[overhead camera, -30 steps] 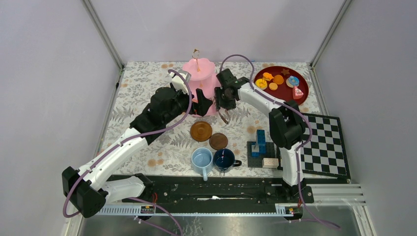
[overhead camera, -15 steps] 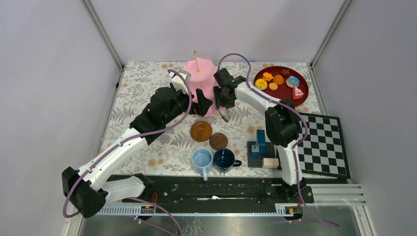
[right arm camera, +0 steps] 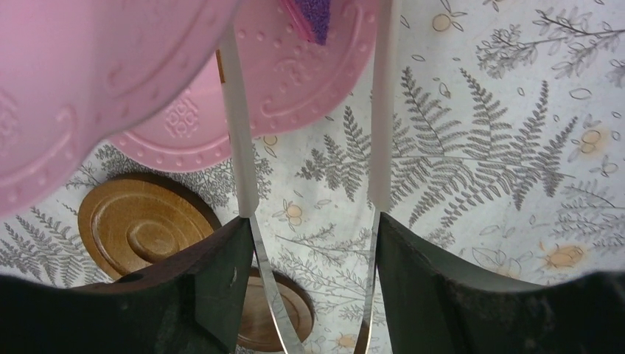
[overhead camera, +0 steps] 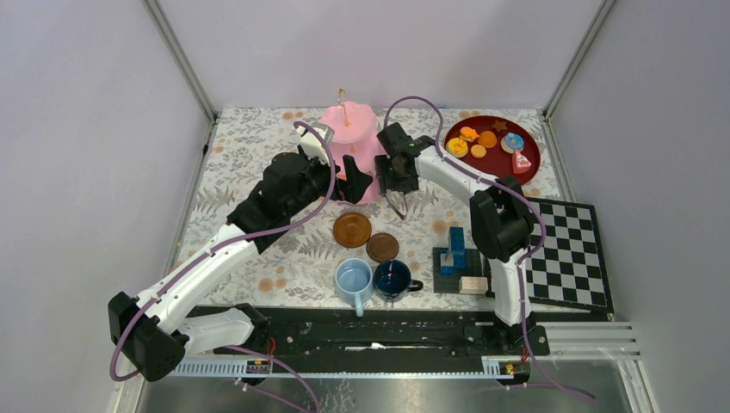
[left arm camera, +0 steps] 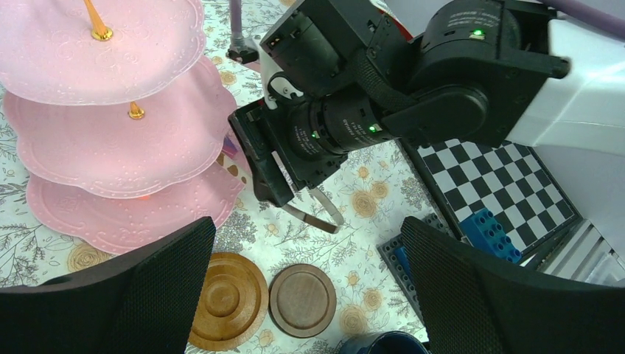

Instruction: Serve the afternoon tea

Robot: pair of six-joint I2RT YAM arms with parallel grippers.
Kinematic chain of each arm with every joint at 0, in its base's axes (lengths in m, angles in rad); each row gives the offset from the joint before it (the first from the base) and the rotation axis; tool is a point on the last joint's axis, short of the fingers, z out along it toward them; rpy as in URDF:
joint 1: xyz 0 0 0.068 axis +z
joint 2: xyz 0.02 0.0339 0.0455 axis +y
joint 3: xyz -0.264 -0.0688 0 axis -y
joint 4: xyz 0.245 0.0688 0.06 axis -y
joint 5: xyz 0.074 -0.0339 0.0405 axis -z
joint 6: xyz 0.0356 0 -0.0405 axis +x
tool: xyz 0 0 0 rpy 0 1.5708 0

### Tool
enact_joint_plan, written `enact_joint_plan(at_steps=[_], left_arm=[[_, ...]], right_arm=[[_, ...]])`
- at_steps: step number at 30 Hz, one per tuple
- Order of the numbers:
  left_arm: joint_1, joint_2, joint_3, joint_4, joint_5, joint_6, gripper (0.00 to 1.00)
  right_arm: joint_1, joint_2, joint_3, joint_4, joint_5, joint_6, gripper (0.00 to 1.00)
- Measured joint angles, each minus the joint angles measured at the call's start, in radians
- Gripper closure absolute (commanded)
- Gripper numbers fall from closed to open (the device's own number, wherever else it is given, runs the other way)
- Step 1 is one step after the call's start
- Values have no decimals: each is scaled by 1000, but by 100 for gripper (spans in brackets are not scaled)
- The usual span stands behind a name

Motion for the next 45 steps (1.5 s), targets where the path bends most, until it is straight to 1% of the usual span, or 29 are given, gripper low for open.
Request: enact_joint_plan(at_steps=[6, 12, 20, 23, 26, 30, 34, 36, 40, 45], left_arm=[[0, 0, 0, 0, 3, -2, 1], [0, 0, 0, 0, 5, -2, 1], [0, 0, 0, 1, 8, -2, 1], [0, 0, 0, 1, 9, -2, 1], [0, 0, 0, 1, 9, -2, 1], [0, 0, 0, 1, 11, -2, 1], [0, 0, 0, 1, 12, -2, 1], [0, 0, 0, 1, 12, -2, 1], [-4, 0, 0, 1, 12, -2, 1], [-14, 0, 0, 1, 12, -2, 1]], right_arm=[[0, -90, -56, -5, 14, -6, 35], [0, -183, -110, -18, 24, -14, 38], [-25, -245, -146, -68, 123, -15, 40], [-87, -277, -175, -82, 130, -22, 40], [-190, -306, -194, -88, 150, -35, 40], [-356, -346, -197, -96, 163, -61, 39], [-547, -366, -197, -109, 164, -86, 38], [-611, -366, -197, -116, 163, -96, 38], [-691, -366, -200, -128, 145, -116, 37], [-723, -365, -222, -140, 106, -132, 35]])
